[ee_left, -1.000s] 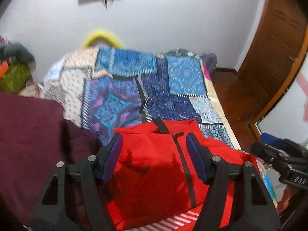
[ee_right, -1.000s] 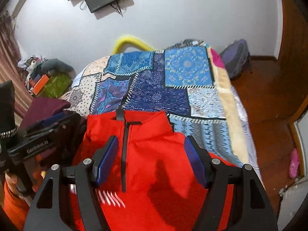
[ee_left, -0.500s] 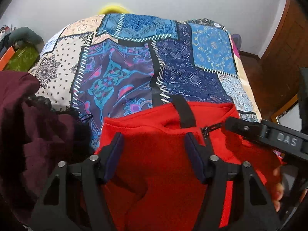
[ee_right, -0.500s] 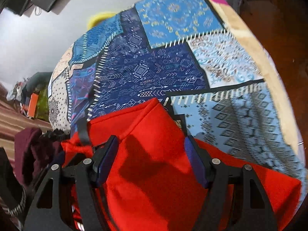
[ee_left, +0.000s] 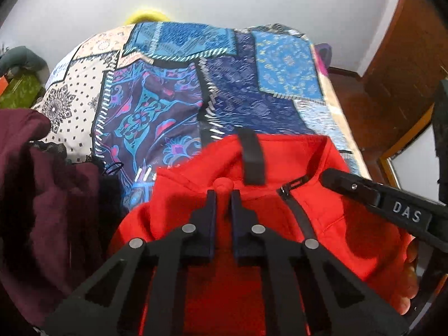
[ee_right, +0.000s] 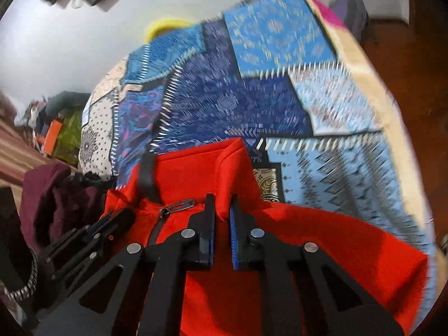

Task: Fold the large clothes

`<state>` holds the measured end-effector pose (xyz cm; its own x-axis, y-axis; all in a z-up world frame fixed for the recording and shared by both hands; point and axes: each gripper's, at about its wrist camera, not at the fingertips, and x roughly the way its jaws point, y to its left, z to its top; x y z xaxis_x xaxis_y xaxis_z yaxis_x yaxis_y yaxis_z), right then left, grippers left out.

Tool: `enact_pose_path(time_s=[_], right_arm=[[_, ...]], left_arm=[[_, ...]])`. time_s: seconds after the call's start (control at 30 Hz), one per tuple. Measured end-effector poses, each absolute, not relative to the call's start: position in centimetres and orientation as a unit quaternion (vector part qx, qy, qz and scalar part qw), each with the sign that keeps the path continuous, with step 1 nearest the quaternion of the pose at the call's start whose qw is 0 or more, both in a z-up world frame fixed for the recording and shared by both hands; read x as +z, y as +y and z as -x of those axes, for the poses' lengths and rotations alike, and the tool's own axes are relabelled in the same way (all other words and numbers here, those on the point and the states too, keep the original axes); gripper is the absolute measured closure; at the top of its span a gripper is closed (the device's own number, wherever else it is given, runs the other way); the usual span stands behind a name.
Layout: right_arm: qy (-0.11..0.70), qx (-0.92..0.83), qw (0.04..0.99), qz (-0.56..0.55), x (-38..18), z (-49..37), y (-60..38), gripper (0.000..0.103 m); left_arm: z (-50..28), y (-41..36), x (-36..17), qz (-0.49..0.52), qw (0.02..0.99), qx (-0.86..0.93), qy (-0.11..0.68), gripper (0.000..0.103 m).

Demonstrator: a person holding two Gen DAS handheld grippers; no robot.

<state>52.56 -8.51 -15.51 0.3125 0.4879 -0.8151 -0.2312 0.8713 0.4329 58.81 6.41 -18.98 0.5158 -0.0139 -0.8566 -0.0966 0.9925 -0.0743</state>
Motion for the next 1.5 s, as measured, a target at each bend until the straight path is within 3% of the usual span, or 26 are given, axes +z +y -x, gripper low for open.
enact_pose_path(time_s=[0.4,0.7,0.77,0.83,0.87,1.13,1.23,1.33,1.5], right_arm=[[0.422,0.267,0.866,-0.027,-4.8,-40.6,-10.1,0.096],[0.388,0.306,0.87,0.004,-4.9,-29.8,-11.4,0.096],[0.39,0.302,0.87,0.012,-6.2,-27.8,-11.9,0.095],[0.394,0.294,0.871,0.02,-7.8,-26.1,-12.6,0.095],[0.4,0.286,0.87,0.023,-8.7,-25.4,-13.0,0.095],[0.454,0.244,0.856,0.03,-11.8,-23.8,-15.8,0.093],[0.44,0.242,0.865,0.02,-10.1,-23.7,-16.4,0.085],[0.426,0.245,0.871,0.016,-8.2,-23.6,-16.3,0.06],[0.41,0.263,0.873,0.017,-7.6,-24.8,-14.3,0.057]], left_arm=[[-46.5,3.8,-9.4,0.024,0.911,-0.033,0.411,0.096],[-32.8,3.3,-10.1,0.003,0.912,-0.101,0.398,0.096],[-30.0,3.2,-11.3,-0.024,0.913,-0.095,0.397,0.084],[-27.7,3.7,-12.7,-0.036,0.911,-0.087,0.401,0.051],[-26.8,4.2,-13.5,-0.033,0.911,-0.078,0.404,0.042],[-24.8,9.1,-16.1,0.039,0.896,-0.021,0.442,0.039],[-24.8,9.7,-15.2,0.059,0.9,-0.027,0.431,0.039],[-25.8,9.0,-14.4,0.053,0.905,-0.031,0.42,0.039],[-28.8,7.3,-13.5,0.037,0.909,-0.048,0.413,0.039]])
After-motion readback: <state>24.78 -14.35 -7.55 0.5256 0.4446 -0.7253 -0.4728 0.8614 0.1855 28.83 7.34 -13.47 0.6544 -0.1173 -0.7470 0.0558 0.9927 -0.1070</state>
